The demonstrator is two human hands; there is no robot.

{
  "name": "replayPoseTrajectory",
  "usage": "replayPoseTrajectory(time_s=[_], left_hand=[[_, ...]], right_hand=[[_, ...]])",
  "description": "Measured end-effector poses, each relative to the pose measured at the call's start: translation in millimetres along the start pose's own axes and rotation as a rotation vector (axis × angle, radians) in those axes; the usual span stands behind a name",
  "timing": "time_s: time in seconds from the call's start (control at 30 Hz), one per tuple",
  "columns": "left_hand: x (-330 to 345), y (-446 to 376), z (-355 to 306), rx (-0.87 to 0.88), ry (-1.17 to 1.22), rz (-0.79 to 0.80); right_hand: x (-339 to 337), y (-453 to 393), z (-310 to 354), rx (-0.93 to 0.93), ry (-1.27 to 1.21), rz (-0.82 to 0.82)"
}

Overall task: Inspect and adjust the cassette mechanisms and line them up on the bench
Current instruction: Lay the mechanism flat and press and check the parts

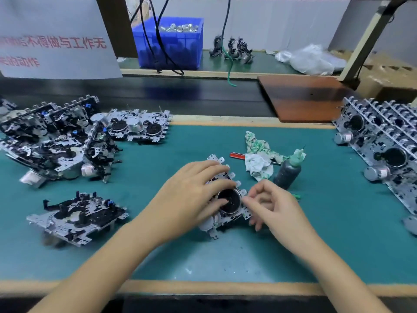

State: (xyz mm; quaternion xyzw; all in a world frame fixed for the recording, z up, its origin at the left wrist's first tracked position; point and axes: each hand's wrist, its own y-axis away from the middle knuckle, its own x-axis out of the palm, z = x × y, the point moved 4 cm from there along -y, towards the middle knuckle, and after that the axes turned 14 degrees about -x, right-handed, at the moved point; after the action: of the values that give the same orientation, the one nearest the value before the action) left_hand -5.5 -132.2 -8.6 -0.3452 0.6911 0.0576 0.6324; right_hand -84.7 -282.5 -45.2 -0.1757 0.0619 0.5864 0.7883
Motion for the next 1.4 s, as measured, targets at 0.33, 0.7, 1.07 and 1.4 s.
replayPoseTrajectory(time_s=[0.33,0.7,1.07,1.4], left_hand=[[15.5,59.5,-2.8,-0.573,0.166,-0.184],[44.4,12.6,28.4,-0.497,0.798,0.110],[58.8,24.0,32.1,-0.343,0.702,0.283],[58.5,23.5,25.1,-0.337,0.630,0.296]], right_hand=[[2.1,47.9,-17.1,0.093,-0.048,0.039],[1.8,52.5,-10.8,-0.257,0.153,-0.046],[-19.7,33.9,-32.0,-0.185,0.370,-0.265],[-21.8,32.2,-34.6,-0.176,0.295,-0.260]])
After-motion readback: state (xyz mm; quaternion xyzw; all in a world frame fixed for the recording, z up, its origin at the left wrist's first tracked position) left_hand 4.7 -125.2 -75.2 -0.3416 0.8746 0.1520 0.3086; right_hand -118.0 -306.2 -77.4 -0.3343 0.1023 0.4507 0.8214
